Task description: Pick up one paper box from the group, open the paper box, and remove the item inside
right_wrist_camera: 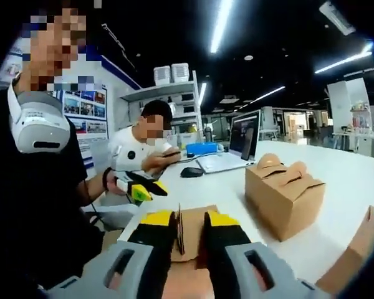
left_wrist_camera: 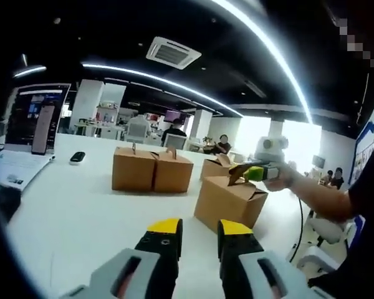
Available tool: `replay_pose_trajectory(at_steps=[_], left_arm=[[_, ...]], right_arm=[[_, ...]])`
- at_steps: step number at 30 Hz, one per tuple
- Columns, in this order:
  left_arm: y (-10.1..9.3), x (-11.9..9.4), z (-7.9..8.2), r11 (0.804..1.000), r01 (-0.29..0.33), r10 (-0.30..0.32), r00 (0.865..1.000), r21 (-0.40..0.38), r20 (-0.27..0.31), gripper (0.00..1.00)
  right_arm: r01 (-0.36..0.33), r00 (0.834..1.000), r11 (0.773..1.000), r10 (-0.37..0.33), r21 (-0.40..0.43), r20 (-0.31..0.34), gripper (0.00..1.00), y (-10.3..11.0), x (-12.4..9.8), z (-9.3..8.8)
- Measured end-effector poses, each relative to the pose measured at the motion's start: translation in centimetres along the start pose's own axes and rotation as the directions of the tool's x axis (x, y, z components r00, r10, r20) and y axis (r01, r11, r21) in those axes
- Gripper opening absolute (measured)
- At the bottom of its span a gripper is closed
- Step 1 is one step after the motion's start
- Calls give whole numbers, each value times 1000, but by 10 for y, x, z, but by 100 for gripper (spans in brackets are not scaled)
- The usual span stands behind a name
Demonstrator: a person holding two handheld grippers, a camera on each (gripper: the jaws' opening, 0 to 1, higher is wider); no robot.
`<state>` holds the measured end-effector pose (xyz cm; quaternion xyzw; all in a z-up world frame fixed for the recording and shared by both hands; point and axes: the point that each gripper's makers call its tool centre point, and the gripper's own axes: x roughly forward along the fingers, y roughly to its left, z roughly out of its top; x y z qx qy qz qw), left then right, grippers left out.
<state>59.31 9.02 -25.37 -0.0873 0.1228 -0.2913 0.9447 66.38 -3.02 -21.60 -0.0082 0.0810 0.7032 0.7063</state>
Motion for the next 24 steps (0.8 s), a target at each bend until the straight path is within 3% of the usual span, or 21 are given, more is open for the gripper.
replay_pose_trajectory(at_steps=[4, 8, 13, 15, 17, 21, 24], left_arm=[[-3, 1, 2, 1000, 10, -10, 1000, 10, -3, 25], [-4, 6, 3, 1000, 12, -12, 1000, 11, -6, 25], [-8, 10, 5, 1000, 22, -22, 1000, 14, 5, 25], [-10, 13, 0, 1000, 27, -27, 1000, 12, -9, 25], [-14, 15, -1, 999, 38, -38, 999, 21, -18, 25], [-16, 15, 4, 998, 47, -47, 999, 32, -2, 25], [-12, 17, 5, 999, 40, -40, 999, 27, -2, 25]], right_arm=[[41, 999, 999, -41, -2, 29, 30, 3, -11, 8], [121, 989, 991, -115, -54, 97, 44, 2, -24, 21], [142, 987, 987, -136, -75, 89, 46, 9, -28, 12], [176, 984, 979, -171, -101, 49, 45, 9, -29, 3], [220, 976, 968, -216, -123, 41, 45, 9, -32, 2], [298, 953, 948, -289, -112, 89, 42, 11, -41, 9], [362, 927, 930, -354, -56, 123, 41, 12, -46, 10]])
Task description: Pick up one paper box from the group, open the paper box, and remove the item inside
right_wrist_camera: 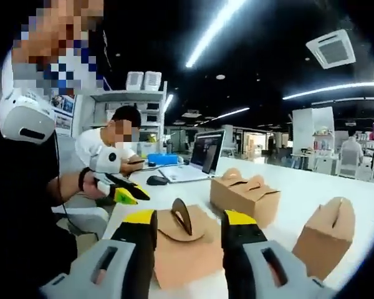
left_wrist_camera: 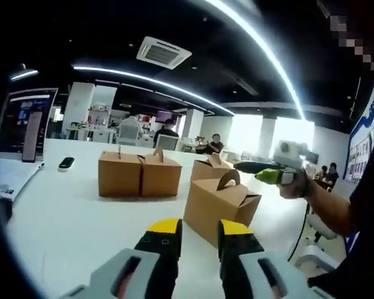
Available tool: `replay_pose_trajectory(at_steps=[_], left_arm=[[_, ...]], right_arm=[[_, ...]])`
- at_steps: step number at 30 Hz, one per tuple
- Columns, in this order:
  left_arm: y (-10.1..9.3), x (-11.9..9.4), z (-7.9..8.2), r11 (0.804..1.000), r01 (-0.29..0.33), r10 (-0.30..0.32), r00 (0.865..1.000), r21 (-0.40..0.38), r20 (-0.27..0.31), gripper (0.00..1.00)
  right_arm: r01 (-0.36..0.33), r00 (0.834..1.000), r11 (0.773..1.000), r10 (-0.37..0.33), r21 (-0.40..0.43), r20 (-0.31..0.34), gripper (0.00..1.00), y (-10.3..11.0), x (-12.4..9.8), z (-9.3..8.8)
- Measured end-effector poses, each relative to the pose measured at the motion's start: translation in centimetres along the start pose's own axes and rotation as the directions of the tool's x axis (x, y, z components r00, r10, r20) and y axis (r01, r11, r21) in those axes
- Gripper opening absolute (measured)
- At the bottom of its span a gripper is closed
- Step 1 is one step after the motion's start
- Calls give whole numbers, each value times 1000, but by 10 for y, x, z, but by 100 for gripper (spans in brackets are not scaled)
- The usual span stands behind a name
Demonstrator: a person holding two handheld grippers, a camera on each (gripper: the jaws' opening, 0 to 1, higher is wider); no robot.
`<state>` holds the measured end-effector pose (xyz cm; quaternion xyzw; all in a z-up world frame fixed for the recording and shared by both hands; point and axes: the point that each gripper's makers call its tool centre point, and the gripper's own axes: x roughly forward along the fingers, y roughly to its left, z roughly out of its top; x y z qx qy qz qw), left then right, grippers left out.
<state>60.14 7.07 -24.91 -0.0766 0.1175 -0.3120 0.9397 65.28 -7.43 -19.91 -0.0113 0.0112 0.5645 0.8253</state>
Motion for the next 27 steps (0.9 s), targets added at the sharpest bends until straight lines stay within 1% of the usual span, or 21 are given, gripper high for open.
replay_pose_trajectory(at_steps=[1, 2, 4, 6, 8, 9, 10, 14, 16, 19, 23, 24, 25, 26, 27], left_arm=[[1, 0, 0, 1000, -2, 2, 1000, -2, 0, 25], [3, 1, 1, 1000, -7, 7, 1000, -5, 1, 25], [3, 2, 3, 1000, -10, 10, 1000, -4, 4, 25], [0, 4, 4, 1000, 2, -2, 1000, 18, 5, 25], [-3, 5, 4, 1000, 12, -12, 1000, 27, -4, 25], [-4, 7, 4, 999, 14, -13, 1000, 40, -11, 25], [-5, 7, 5, 998, 13, -12, 1000, 57, -15, 25], [-11, 8, 10, 995, 8, -7, 1000, 96, -10, 25], [-15, 9, 12, 993, 12, -11, 1000, 119, -5, 25], [-18, 12, 16, 992, 14, -14, 1000, 125, 2, 25], [-21, 14, 23, 989, 16, -18, 1000, 144, 9, 25], [-22, 14, 27, 987, 8, -11, 1000, 162, 21, 25], [-24, 15, 32, 984, 4, -12, 999, 180, 41, 25], [-27, 15, 36, 983, 12, -23, 998, 183, 54, 25], [-29, 15, 37, 983, 17, -28, 998, 182, 61, 25]], right_arm=[[24, 1000, 1000, -24, 16, 9, 39, 0, -2, 1], [29, 999, 999, -30, 19, 12, 38, 2, -3, 0], [62, 998, 998, -62, 4, 20, 37, 4, -6, 1], [80, 997, 997, -80, 3, -1, 35, 8, -9, -2], [104, 994, 994, -104, -13, -21, 34, 9, -12, -7], [123, 992, 992, -124, -12, -34, 34, 10, -14, -10], [129, 991, 992, -129, -16, -38, 34, 12, -15, -12], [151, 988, 988, -152, -11, -27, 33, 17, -21, -13], [172, 985, 985, -173, -22, -24, 32, 20, -25, -14], [178, 984, 984, -178, -29, -23, 30, 24, -27, -15], [150, 986, 984, -156, -94, -59, 30, 33, -28, -18], [153, 984, 983, -161, -104, -77, 30, 33, -27, -21], [151, 982, 980, -165, -132, -97, 30, 34, -25, -23], [145, 981, 978, -162, -152, -108, 30, 37, -22, -25], [139, 981, 978, -158, -154, -115, 30, 40, -19, -26]])
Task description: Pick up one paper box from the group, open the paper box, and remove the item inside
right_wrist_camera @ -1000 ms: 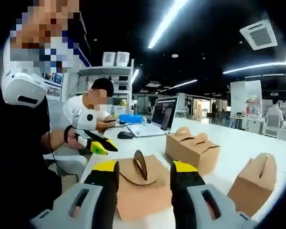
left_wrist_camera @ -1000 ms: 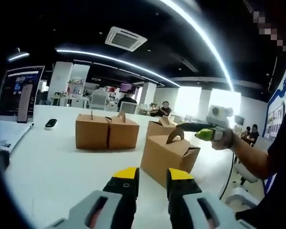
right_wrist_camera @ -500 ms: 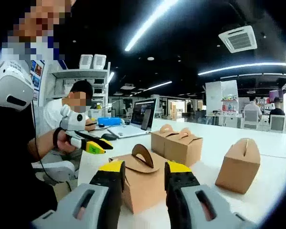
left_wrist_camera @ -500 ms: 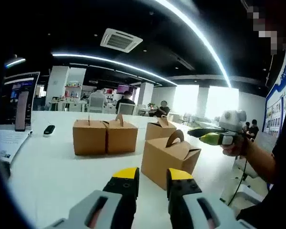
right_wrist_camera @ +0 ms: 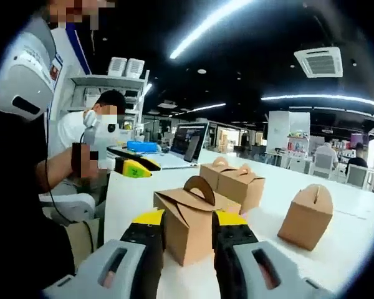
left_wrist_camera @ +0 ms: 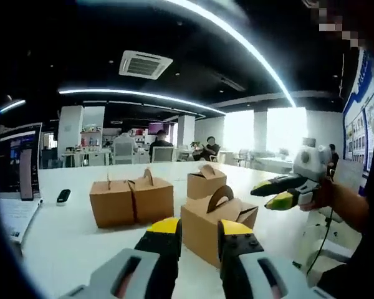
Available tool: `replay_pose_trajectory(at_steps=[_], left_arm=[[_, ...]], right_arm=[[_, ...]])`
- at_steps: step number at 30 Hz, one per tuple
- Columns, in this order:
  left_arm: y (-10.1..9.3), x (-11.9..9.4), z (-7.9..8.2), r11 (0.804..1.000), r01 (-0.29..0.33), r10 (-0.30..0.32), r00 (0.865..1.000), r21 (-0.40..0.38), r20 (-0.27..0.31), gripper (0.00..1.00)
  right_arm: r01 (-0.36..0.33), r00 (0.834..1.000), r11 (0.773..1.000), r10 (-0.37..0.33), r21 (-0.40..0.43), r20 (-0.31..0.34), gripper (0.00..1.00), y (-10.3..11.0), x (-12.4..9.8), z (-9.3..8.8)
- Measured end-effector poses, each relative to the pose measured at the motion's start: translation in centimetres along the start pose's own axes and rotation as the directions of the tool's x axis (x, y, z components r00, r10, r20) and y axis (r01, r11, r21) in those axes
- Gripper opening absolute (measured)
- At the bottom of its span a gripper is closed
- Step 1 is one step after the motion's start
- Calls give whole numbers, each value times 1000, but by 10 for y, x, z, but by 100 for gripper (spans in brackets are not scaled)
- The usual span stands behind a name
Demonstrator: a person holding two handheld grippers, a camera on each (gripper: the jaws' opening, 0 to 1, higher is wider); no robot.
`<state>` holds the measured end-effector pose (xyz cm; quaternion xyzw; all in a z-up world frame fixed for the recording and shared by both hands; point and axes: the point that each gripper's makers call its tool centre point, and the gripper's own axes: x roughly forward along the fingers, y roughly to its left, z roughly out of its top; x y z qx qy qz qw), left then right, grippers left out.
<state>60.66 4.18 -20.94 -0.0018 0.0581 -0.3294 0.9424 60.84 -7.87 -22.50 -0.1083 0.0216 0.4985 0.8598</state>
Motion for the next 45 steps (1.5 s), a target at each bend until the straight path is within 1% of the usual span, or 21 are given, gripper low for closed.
replay_pose_trajectory(at_steps=[2, 3, 5, 6, 7, 10, 15, 18, 21, 22, 26, 28, 29, 31, 35, 36, 38, 39, 42, 43, 45], left_arm=[[-4, 2, 3, 1000, 10, -10, 1000, 4, 5, 25], [-6, 4, 3, 1000, 13, -13, 1000, 13, -2, 25], [-8, 8, 1, 998, 11, -10, 1000, 56, -26, 25], [-12, 10, 2, 995, 24, -21, 999, 93, -31, 25], [-16, 12, 4, 993, 32, -29, 999, 114, -28, 25], [-21, 17, 9, 986, 33, -28, 999, 165, -34, 25], [-28, 26, 12, 980, 40, -32, 999, 196, -41, 25], [-34, 31, 8, 978, 59, -48, 997, 199, -60, 25], [-40, 35, 10, 973, 74, -60, 996, 221, -69, 25], [-40, 37, 11, 960, 72, -51, 995, 270, -83, 25], [-49, 41, 11, 917, 102, -54, 990, 385, -134, 25], [-55, 44, 8, 894, 122, -55, 985, 431, -165, 25], [-56, 45, 5, 875, 126, -41, 981, 468, -187, 25], [-53, 49, 2, 835, 109, 14, 975, 539, -220, 25], [-55, 54, 1, 818, 131, 22, 965, 559, -259, 25], [-55, 54, 0, 809, 138, 27, 962, 571, -272, 25], [-52, 53, -2, 783, 155, 52, 949, 602, -312, 25], [-50, 53, -3, 780, 152, 64, 945, 606, -320, 25], [-47, 55, -9, 763, 167, 86, 931, 624, -354, 25], [-48, 56, -11, 760, 175, 84, 929, 626, -361, 24], [-51, 60, -9, 765, 179, 74, 930, 618, -361, 24]], right_arm=[[-7, 1000, 1000, 7, -12, -3, 30, 3, 3, -2], [-12, 1000, 1000, 12, -16, 0, 30, 5, 6, -3], [-16, 1000, 1000, 16, -10, 3, 30, 6, 8, -5], [-18, 1000, 1000, 18, -5, 7, 30, 7, 9, -6], [-20, 1000, 1000, 20, -5, 12, 30, 8, 9, -6], [-32, 999, 999, 32, 2, 34, 30, 10, 10, -3], [-39, 998, 999, 38, 1, 52, 30, 11, 12, 1], [-35, 998, 999, 35, 9, 55, 29, 10, 13, 0], [-35, 998, 999, 35, 15, 53, 29, 10, 13, -1], [-34, 998, 999, 33, 14, 50, 28, 10, 13, -1], [-29, 999, 998, 27, 64, 34, 27, 6, 14, -1], [-28, 999, 998, 27, 55, 19, 25, 7, 13, -1], [-27, 1000, 999, 26, 47, 11, 25, 7, 14, -1], [-24, 1000, 999, 24, 29, -8, 25, 7, 14, -2], [-21, 999, 1000, 21, -1, -45, 25, 6, 16, -3], [-22, 999, 1000, 21, -3, -49, 25, 5, 17, -3], [-25, 998, 1000, 25, 8, -52, 25, 4, 16, -4], [-26, 999, 1000, 26, 17, -47, 25, 4, 16, -5], [-27, 999, 999, 28, 30, -32, 25, 4, 15, -5], [-28, 999, 999, 29, 36, -29, 25, 4, 15, -5], [-26, 999, 999, 27, 43, -29, 25, 4, 15, -5]])
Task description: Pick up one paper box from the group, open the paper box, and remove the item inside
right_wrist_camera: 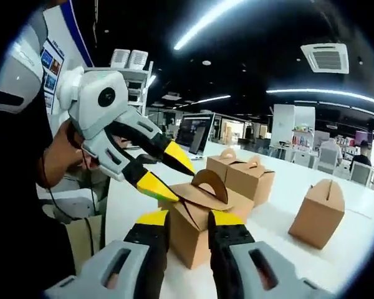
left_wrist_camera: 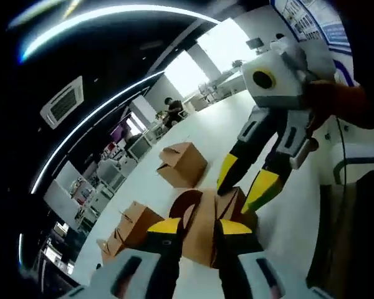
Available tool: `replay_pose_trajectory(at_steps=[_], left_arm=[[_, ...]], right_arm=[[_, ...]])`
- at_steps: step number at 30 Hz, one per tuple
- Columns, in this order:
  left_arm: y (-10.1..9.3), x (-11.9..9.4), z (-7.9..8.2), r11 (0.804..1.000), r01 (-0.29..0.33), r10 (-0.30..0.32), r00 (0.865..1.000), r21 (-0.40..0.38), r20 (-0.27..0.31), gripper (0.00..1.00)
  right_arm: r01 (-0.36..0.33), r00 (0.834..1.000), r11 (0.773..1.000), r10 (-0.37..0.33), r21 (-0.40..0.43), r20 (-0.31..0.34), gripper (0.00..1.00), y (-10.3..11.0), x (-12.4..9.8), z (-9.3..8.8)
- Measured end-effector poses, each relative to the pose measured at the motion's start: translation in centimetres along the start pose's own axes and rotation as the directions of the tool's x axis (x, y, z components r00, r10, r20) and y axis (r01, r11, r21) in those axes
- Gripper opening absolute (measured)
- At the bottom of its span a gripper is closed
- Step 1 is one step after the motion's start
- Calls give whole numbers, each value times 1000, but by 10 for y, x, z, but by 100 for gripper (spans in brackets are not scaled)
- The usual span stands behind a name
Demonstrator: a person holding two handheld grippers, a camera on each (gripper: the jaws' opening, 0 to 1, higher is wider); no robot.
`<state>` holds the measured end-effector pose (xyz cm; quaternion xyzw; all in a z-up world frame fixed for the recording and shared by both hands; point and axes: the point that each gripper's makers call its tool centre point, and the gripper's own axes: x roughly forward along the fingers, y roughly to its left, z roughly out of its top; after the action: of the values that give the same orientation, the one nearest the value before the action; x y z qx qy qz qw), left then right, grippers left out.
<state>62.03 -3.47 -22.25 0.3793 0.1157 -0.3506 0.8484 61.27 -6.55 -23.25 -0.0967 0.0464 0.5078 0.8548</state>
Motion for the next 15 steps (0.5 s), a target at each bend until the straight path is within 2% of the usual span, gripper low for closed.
replay_pose_trajectory(at_steps=[2, 4, 10, 15], left_arm=[[-4, 3, 5, 1000, 19, -19, 1000, -3, 6, 24], [-12, 5, 12, 997, 68, -67, 997, -32, 30, 24], [-4, 13, 20, 998, 36, -34, 998, -55, 45, 24], [-5, 20, 13, 999, 19, -19, 1000, -30, 3, 24]], right_arm=[[3, 1000, 1000, -3, -10, -6, 25, 0, 0, 0], [4, 1000, 1000, -5, -26, -16, 25, 1, 1, -1], [7, 999, 999, -8, -41, -35, 25, 1, 1, -2], [4, 999, 999, -6, -47, -47, 25, 0, 1, -3]])
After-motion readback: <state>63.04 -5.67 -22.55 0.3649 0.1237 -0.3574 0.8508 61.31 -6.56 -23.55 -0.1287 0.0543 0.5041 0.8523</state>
